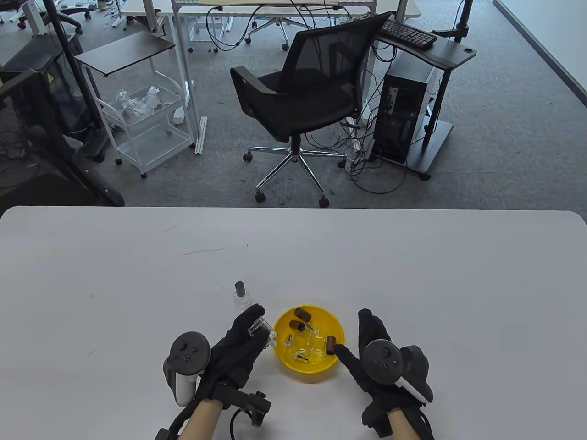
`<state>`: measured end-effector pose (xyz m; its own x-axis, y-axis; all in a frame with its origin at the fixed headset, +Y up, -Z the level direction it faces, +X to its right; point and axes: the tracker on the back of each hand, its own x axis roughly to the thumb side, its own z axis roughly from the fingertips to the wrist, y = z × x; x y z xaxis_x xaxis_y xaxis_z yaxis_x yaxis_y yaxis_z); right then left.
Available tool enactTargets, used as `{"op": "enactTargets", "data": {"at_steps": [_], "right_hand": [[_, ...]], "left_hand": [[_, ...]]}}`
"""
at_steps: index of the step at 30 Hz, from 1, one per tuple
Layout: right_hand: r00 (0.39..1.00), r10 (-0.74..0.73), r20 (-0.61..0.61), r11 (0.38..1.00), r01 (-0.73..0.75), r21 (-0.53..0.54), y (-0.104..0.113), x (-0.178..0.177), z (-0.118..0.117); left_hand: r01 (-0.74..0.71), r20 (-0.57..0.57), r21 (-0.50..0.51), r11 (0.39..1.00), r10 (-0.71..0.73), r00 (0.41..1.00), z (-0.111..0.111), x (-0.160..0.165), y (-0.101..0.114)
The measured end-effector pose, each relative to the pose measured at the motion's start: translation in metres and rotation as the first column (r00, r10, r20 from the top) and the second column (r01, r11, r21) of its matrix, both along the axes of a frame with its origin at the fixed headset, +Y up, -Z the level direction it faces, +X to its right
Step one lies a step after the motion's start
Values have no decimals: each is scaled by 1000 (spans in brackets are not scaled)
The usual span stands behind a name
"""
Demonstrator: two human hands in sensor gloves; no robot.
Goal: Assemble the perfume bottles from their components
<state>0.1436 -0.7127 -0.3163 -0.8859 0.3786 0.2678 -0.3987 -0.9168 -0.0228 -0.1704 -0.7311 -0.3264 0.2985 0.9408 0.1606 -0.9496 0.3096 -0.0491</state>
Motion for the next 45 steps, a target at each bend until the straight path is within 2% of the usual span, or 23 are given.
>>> {"op": "enactTargets", "data": {"at_steps": [6,10,15,23,31,42,45], "right_hand": [[999,-4,-44,997,8,80,14,-19,5],[998,5,-68,996,1,86,17,-32,1],[994,76,-76,996,-71,61,11,-47,-8],[959,277,-64,960,-278,-16,-4,-65,-28],[856,515,-55,849,-517,-108,-12,-76,-42],[830,548,-105,817,-558,-146,-25,-84,-44],[820,563,-108,811,-572,-123,-26,-88,-42]], "left_hand": [[-15,1,-4,1000,15,1000,1,-2,1],[-34,-19,-9,999,34,999,1,-5,0],[-68,-44,-24,997,67,997,0,-10,-1],[-93,-53,-33,995,91,994,-1,-11,-1],[-107,-52,-39,993,105,993,-1,-11,-1],[-120,-50,-41,992,118,992,-1,-11,-1],[-120,-47,-42,992,118,992,-1,-10,-2]]}}
